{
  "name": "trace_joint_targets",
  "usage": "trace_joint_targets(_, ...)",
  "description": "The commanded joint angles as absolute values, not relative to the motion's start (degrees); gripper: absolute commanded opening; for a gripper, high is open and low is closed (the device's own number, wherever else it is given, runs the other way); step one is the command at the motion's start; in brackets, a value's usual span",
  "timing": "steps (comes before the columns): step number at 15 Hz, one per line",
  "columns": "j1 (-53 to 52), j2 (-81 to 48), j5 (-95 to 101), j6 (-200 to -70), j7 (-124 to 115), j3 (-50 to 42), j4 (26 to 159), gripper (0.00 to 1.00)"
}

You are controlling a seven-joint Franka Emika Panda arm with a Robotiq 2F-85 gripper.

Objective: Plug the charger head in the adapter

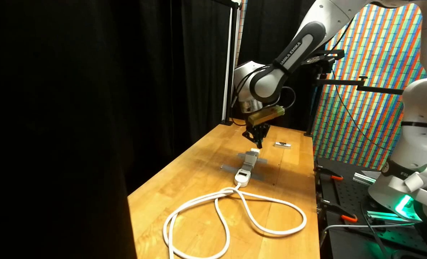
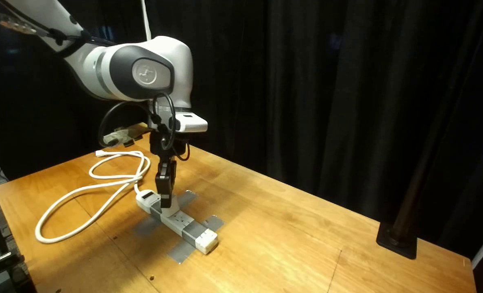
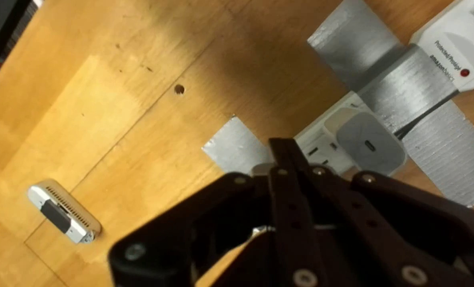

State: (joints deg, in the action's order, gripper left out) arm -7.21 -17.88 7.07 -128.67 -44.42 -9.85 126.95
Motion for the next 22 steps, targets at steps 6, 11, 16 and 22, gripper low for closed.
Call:
trace_joint_targets(6, -1.9, -3.2, 11.9, -148.1, -28.7, -7.7, 142.5, 0.06)
trace_joint_targets(11, 0.8, -2.1, 2.0, -146.0, -6.8, -5.1, 141.4, 0.06)
trace_joint_targets(16, 1.8, -5.0, -11.8, -139.4, 14.6, -2.1, 137.1, 0.05)
trace_joint_targets(22, 2.4, -10.7, -10.1, -121.8, 21.1, -2.0, 129.0, 0.06)
